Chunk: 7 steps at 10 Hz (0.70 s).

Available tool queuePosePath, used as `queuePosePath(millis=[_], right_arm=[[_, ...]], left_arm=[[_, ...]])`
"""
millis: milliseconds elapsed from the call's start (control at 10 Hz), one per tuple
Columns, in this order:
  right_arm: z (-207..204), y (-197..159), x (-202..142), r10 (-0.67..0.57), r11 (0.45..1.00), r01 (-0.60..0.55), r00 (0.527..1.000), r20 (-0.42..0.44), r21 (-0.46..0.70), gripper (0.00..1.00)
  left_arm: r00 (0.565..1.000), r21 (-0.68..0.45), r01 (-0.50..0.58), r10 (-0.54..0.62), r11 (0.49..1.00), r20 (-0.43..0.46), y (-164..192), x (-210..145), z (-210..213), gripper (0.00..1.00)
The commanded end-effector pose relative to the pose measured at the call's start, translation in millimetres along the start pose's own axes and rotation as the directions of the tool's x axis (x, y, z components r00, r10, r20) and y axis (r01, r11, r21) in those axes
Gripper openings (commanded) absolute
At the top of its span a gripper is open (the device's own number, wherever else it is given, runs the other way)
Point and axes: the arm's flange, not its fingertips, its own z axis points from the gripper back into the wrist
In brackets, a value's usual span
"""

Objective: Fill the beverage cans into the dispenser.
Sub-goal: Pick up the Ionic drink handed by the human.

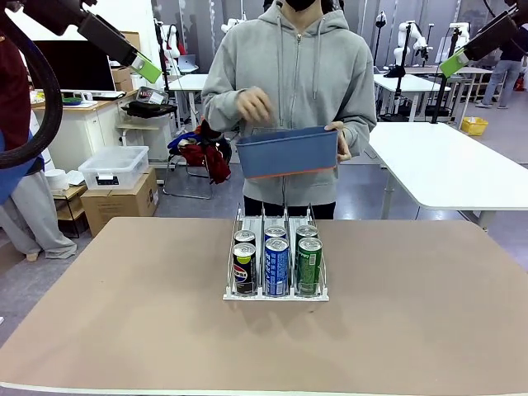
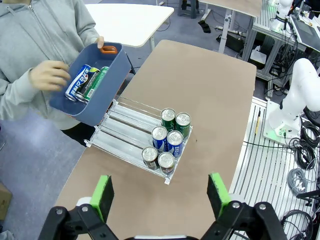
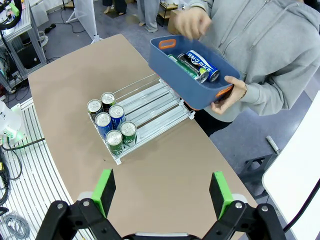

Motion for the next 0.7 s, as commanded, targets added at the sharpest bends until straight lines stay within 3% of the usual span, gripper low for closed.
queuePosePath(millis=[0,600], right_arm=[[0.2,-0.1,-0.2,0.004,1.0,-0.004,1.0,-0.006,-0.005,1.0],[0.2,-0.1,-0.2,0.004,1.0,-0.004,1.0,-0.006,-0.005,1.0]], left_arm=[[1.0,0.004,0.004,-0.004,1.0,-0.003,-0.9,-0.1,1.2,1.0],[1.0,0.004,0.004,-0.004,1.0,-0.003,-0.9,-0.1,1.2,1.0]])
